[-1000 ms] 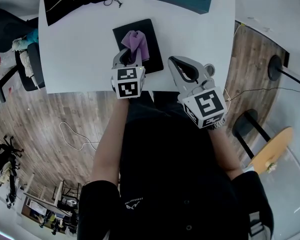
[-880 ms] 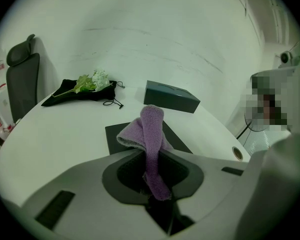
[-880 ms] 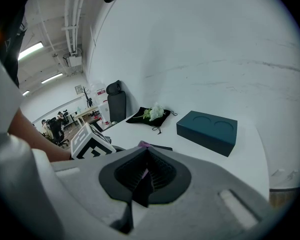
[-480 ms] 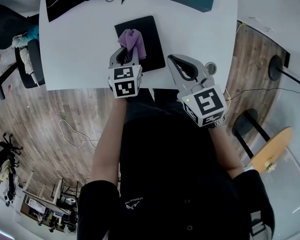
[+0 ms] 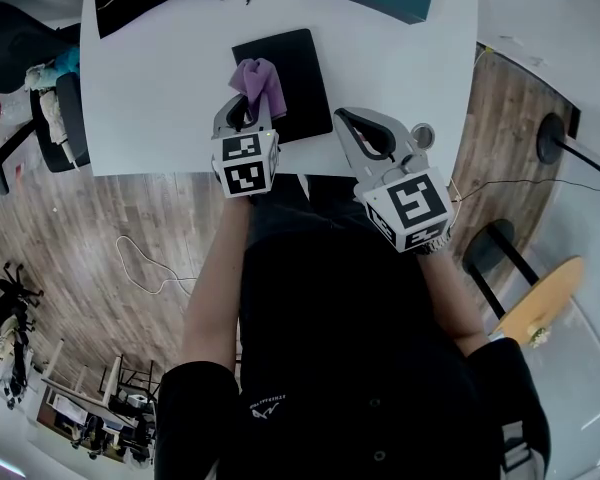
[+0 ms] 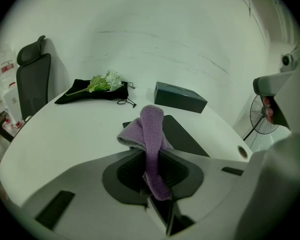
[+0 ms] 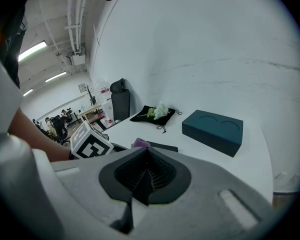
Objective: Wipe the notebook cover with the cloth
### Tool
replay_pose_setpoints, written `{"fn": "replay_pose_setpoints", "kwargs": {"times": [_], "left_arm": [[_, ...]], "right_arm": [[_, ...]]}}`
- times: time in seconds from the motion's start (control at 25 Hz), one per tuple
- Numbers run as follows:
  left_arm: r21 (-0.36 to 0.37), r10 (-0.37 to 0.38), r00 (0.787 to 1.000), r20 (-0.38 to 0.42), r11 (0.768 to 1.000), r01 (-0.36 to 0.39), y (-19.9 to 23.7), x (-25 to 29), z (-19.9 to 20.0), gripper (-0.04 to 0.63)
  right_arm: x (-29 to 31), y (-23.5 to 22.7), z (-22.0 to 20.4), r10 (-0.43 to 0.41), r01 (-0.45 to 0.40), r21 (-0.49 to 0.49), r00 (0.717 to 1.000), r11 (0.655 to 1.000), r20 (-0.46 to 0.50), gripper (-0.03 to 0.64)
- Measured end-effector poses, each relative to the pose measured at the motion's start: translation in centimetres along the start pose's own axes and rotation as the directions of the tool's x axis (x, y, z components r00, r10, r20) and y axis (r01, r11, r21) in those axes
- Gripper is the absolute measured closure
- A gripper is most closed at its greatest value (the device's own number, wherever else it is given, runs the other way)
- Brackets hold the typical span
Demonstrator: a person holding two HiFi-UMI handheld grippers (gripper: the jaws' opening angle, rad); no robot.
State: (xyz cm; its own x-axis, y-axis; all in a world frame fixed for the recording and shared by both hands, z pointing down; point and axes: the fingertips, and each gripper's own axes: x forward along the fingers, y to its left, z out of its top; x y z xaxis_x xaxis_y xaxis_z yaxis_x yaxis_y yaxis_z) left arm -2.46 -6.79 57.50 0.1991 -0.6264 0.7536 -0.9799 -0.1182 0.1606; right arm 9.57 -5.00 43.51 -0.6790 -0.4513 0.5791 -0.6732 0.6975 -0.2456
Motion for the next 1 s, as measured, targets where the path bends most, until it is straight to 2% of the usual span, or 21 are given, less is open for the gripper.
{"fn": "replay_pose_setpoints", "kwargs": {"times": [1.0], "left_arm": [[-0.034,0.095,0.995,0.007,0.995,-0.094,3.0,-1.8,-1.1,0.528]], "right_arm": [[-0.2,0.7,-0.5,0.034,-0.034,-0.036,0.999,0.999,-0.009,0.614]]}}
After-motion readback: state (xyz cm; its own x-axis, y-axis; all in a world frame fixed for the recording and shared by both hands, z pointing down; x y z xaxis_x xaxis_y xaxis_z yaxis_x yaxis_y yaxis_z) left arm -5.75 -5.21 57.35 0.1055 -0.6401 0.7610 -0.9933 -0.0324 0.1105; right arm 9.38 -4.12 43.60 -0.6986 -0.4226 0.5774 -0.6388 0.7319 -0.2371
